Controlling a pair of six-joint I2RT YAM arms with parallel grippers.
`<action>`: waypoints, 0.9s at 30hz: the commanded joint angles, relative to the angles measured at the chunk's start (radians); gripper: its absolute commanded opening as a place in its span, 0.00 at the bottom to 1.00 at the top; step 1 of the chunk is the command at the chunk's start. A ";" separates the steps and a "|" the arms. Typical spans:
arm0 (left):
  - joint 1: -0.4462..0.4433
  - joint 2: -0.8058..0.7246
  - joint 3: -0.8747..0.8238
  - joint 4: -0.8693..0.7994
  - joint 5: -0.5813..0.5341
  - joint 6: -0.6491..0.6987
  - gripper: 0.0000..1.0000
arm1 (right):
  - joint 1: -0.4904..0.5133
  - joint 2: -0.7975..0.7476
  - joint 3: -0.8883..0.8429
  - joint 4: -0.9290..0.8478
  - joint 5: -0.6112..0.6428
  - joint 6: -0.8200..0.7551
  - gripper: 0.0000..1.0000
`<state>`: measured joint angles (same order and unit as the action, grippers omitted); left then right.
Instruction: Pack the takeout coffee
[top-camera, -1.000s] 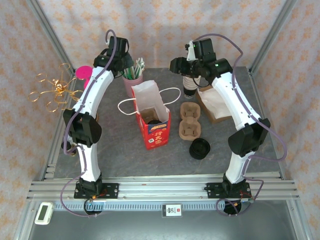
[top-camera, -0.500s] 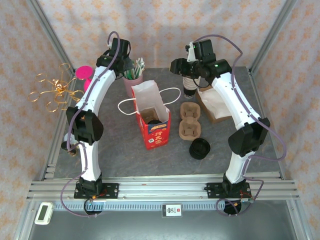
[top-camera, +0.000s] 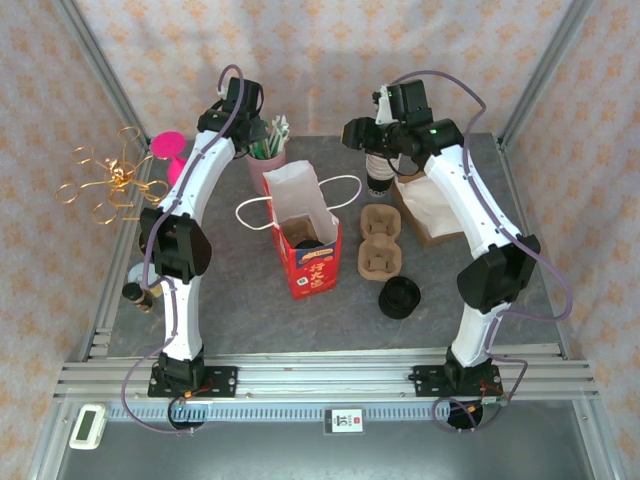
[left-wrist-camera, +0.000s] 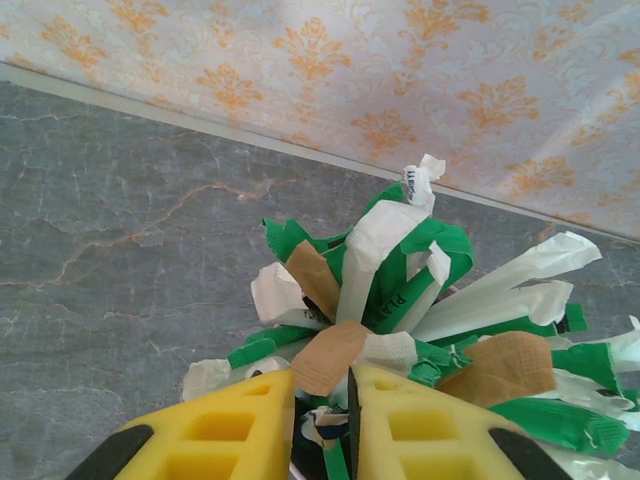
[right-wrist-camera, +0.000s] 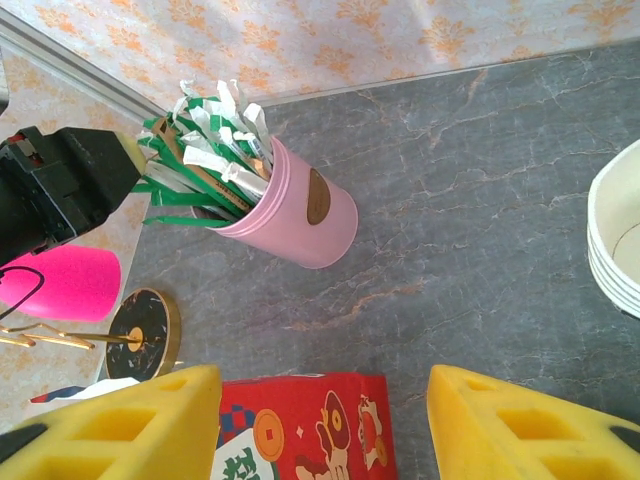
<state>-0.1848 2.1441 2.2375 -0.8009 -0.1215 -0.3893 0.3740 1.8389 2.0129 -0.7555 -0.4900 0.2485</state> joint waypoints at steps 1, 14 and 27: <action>0.007 0.010 0.045 -0.029 -0.047 0.029 0.19 | -0.004 -0.018 -0.012 0.025 0.010 -0.017 0.56; 0.018 0.030 0.078 -0.030 -0.011 0.037 0.09 | -0.010 -0.027 -0.014 0.021 0.018 -0.023 0.56; 0.018 -0.130 0.099 -0.071 0.018 0.042 0.00 | -0.050 -0.105 -0.076 0.076 0.042 0.032 0.55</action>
<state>-0.1802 2.1204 2.3074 -0.8284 -0.1116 -0.3641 0.3344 1.7985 1.9526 -0.7235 -0.4706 0.2558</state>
